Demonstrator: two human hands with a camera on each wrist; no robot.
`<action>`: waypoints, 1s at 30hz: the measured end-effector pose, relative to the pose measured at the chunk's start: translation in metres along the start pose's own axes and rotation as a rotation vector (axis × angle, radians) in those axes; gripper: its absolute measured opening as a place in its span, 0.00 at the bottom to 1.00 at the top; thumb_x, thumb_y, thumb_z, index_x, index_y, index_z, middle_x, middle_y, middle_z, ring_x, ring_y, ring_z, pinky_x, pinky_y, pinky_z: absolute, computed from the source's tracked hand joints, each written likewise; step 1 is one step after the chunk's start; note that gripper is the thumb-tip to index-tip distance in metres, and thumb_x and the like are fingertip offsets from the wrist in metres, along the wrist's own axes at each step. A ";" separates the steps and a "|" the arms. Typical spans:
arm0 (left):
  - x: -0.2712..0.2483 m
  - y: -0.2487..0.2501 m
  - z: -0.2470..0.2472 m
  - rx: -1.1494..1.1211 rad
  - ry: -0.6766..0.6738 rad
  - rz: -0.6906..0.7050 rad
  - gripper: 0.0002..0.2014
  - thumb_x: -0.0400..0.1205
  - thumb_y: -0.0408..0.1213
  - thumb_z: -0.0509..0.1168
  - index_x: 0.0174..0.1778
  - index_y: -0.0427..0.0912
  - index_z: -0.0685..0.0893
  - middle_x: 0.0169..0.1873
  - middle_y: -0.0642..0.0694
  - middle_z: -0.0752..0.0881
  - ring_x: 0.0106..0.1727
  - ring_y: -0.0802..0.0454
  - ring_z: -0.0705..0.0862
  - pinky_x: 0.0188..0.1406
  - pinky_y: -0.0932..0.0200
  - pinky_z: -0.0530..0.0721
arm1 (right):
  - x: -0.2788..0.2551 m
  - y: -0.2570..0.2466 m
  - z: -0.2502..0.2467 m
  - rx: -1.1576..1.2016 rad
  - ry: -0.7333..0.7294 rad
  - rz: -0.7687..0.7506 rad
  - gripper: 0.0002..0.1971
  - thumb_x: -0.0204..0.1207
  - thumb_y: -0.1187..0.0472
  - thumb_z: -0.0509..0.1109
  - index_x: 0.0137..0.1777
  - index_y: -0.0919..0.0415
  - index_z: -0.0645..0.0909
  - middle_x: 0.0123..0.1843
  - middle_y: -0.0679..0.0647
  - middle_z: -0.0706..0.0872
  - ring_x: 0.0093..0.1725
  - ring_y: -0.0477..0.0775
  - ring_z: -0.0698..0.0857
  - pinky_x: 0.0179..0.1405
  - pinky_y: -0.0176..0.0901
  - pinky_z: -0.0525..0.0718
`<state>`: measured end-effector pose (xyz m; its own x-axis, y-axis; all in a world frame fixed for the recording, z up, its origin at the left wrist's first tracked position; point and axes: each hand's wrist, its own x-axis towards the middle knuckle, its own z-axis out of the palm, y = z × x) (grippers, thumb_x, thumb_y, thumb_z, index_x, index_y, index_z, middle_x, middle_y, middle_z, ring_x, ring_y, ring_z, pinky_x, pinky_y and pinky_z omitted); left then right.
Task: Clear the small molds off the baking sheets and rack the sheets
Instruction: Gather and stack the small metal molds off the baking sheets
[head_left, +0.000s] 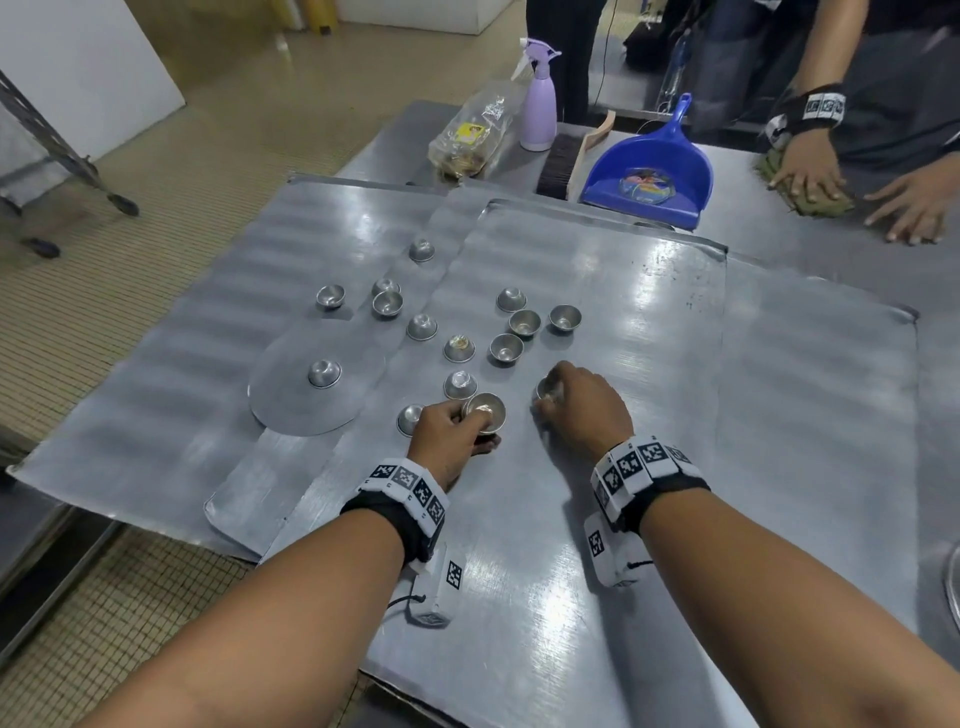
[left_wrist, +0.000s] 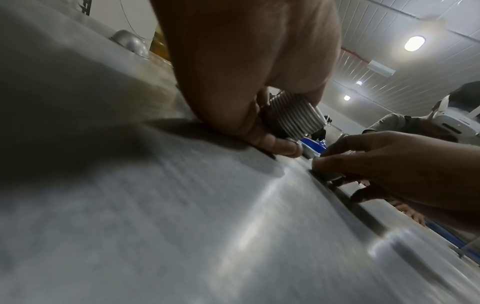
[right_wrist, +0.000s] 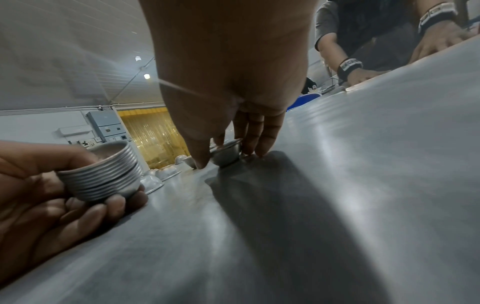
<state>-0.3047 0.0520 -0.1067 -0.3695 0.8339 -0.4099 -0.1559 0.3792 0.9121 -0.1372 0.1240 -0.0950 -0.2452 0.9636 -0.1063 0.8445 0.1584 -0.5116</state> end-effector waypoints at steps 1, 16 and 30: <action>0.000 0.000 0.000 0.003 0.000 -0.001 0.06 0.82 0.25 0.66 0.49 0.26 0.87 0.39 0.33 0.87 0.32 0.45 0.90 0.41 0.53 0.92 | -0.003 0.003 -0.001 0.016 -0.007 0.004 0.18 0.77 0.51 0.70 0.67 0.51 0.79 0.59 0.52 0.86 0.59 0.59 0.83 0.54 0.51 0.83; -0.006 0.017 0.003 -0.044 0.033 -0.070 0.05 0.82 0.26 0.66 0.49 0.29 0.86 0.42 0.31 0.87 0.35 0.43 0.89 0.47 0.48 0.91 | -0.048 -0.006 -0.008 0.332 0.021 -0.115 0.28 0.76 0.47 0.77 0.74 0.51 0.76 0.60 0.50 0.88 0.52 0.52 0.85 0.53 0.44 0.81; -0.026 0.027 -0.030 -0.313 0.102 -0.071 0.17 0.70 0.49 0.76 0.41 0.37 0.93 0.42 0.32 0.87 0.43 0.39 0.84 0.49 0.41 0.81 | -0.041 -0.071 0.015 0.266 -0.080 -0.329 0.33 0.74 0.39 0.75 0.78 0.45 0.72 0.64 0.50 0.88 0.61 0.54 0.86 0.54 0.48 0.82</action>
<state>-0.3272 0.0285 -0.0710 -0.4351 0.7593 -0.4839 -0.4527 0.2800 0.8466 -0.1945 0.0694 -0.0672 -0.5260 0.8496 0.0394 0.5653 0.3838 -0.7302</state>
